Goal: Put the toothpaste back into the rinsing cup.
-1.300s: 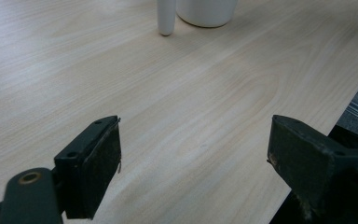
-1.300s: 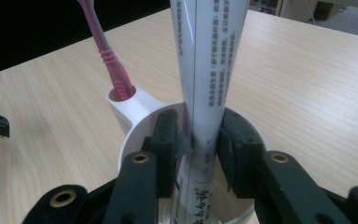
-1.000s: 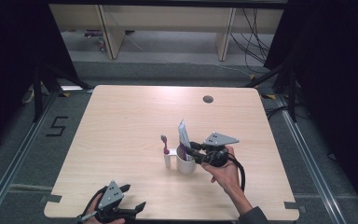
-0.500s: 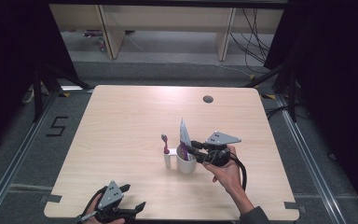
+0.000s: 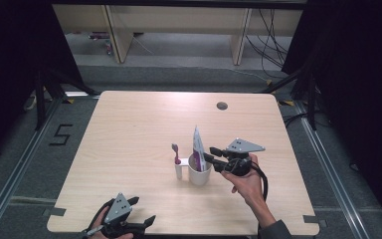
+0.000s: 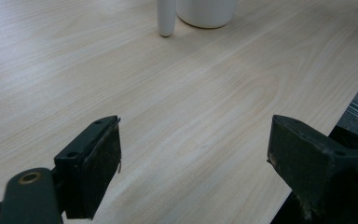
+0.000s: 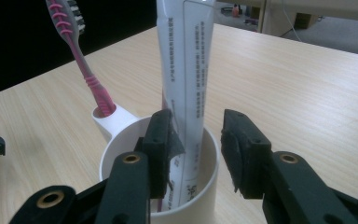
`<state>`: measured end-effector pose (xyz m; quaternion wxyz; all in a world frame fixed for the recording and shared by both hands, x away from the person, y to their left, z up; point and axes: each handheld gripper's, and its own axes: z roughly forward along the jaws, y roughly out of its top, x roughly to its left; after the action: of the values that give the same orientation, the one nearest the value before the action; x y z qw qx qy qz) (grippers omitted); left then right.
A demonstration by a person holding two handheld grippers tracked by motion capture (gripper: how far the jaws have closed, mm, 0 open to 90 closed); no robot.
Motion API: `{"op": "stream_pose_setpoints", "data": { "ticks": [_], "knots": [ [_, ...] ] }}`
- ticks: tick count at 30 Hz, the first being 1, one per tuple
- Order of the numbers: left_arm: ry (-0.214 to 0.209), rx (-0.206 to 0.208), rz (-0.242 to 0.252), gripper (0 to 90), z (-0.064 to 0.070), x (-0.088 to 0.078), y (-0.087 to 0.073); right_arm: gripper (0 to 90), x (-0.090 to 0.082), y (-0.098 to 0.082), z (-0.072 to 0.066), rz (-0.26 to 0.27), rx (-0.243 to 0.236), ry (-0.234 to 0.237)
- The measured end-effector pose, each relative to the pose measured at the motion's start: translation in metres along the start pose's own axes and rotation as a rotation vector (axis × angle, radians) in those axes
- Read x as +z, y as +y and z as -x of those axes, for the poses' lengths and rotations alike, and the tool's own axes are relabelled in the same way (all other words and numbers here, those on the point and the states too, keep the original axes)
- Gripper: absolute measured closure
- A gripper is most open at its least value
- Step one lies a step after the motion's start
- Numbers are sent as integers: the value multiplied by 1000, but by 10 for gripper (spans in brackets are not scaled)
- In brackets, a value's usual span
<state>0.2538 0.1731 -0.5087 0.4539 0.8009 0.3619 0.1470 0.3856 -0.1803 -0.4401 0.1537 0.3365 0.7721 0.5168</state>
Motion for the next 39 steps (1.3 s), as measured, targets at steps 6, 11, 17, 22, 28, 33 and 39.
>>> {"op": "stream_pose_setpoints", "data": {
  "ticks": [6, 11, 17, 22, 28, 33, 39],
  "knots": [
    [-4, 2, -1, 168, 0, 0, 0, 618, -4, 0, 3, 8, 27, 4],
    [-3, 0, 1, 168, 0, 0, 0, 611, -10, -1, 8, 20, 17, -3],
    [-4, -1, 4, 168, 0, 0, 0, 603, -19, -3, 14, 27, 30, -24],
    [-2, 0, 2, 168, 0, 0, 0, 586, -29, -5, 19, 25, 48, -42],
    [-1, 0, -4, 168, 0, 0, 0, 556, -38, -11, 23, 22, 88, -52],
    [1, 1, 2, 168, 0, 0, 0, 511, -45, -16, 27, 16, 98, -76],
    [2, -3, -2, 166, 0, 0, 0, 441, -51, -21, 31, 8, 95, -99]
  ]
}}
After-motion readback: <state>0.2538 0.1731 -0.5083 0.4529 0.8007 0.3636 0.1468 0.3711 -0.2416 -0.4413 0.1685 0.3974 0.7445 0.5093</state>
